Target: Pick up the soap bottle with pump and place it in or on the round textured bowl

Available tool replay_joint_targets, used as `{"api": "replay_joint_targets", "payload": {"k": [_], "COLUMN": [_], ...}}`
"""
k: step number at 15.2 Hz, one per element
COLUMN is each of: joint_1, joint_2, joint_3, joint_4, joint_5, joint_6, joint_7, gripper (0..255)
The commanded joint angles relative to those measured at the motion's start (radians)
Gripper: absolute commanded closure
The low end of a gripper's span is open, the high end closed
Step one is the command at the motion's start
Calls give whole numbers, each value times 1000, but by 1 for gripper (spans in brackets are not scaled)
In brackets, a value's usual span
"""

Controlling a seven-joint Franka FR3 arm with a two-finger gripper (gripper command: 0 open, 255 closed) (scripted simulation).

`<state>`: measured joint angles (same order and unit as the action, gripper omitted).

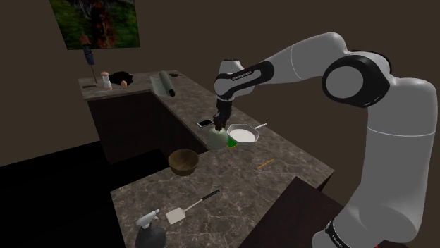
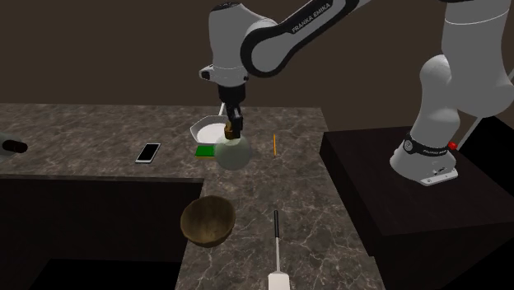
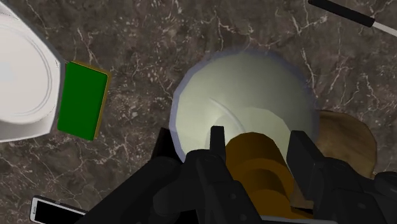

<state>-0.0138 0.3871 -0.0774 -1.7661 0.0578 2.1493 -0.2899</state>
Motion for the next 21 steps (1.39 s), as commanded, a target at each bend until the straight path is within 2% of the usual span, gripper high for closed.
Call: {"api": "replay_joint_targets", "payload": {"k": [1,9,12,14,21], "joint_1": [18,111,145,170,171], "joint_2": [12,146,222,296,309], "joint_3": [7,43,54,60,60], "joint_4": [41,336,491,637,564], "joint_5": [-3,-18,-23,-27,-26], "joint_6": [-28,-186,-263,-334,-249], "joint_7": [28,170,218,253,251], "gripper": [255,255,255,255,255]}}
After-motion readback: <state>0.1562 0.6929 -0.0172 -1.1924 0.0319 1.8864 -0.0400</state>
